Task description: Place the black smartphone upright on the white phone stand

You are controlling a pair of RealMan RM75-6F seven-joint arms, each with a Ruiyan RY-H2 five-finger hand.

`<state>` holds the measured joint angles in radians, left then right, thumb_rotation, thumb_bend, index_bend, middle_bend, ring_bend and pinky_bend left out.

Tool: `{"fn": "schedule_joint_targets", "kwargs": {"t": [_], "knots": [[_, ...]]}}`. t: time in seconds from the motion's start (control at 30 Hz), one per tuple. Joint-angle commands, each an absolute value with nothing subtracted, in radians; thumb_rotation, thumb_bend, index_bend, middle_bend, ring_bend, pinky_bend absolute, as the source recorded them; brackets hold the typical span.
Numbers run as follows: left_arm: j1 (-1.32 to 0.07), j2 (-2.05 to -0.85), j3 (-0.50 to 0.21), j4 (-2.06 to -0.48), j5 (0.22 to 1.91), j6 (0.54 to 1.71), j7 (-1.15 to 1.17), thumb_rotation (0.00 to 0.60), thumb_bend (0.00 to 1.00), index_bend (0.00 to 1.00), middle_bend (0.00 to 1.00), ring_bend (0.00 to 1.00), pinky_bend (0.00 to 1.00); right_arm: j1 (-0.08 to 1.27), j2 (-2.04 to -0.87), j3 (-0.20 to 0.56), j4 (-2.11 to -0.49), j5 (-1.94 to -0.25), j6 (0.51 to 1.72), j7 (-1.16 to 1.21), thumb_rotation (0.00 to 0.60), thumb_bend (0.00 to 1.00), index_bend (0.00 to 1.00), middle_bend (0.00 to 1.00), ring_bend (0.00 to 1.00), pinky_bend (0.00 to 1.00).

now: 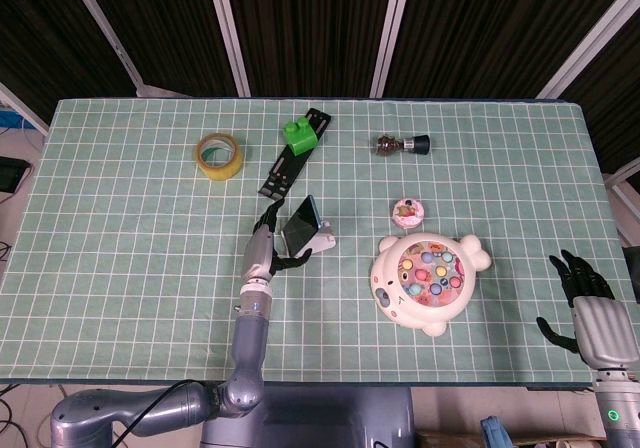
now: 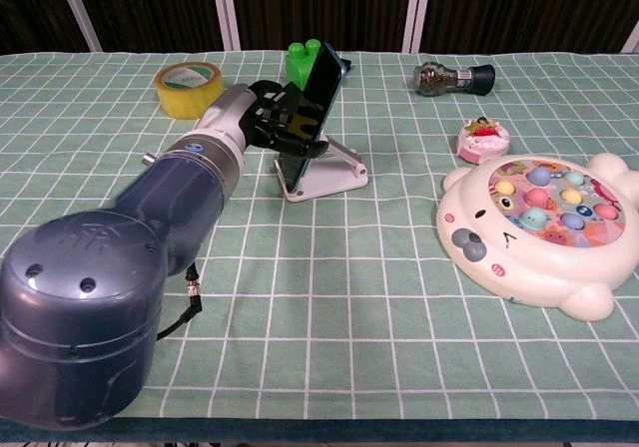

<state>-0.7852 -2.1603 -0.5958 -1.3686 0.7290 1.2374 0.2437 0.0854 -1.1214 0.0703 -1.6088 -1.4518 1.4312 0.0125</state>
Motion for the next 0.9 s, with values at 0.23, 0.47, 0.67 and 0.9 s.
{"fn": "schedule_joint_targets", "kwargs": {"t": [0.23,0.47,0.67,0.9], "knots": [[-0.772,-2.125,-0.568,-1.414,0.704,1.222,0.289,0.600,0.14,0.00,0.00,0.00,0.00,0.085,-1.121,0.070,-1.608,-1.453,1.432,0.012,0.600,0.34,0.09,0.00,0.00,0.15],[-0.719,-2.063,-0.522,-1.531,0.735,1.252,0.289,0.600,0.14,0.00,0.00,0.00,0.00,0.085,-1.123,0.070,-1.608,-1.451,1.432,0.008,0.600,0.34,0.09,0.00,0.00,0.15],[-0.632,-1.938,-0.454,-1.706,0.818,1.308,0.284,0.600,0.14,0.00,0.00,0.00,0.00,0.083,-1.123,0.070,-1.608,-1.453,1.436,0.004,0.600,0.34,0.09,0.00,0.00,0.15],[-0.501,-1.693,-0.372,-1.911,0.958,1.369,0.266,0.600,0.14,0.00,0.00,0.00,0.00,0.080,-1.124,0.068,-1.609,-1.456,1.442,0.000,0.600,0.34,0.09,0.00,0.00,0.15]]}}
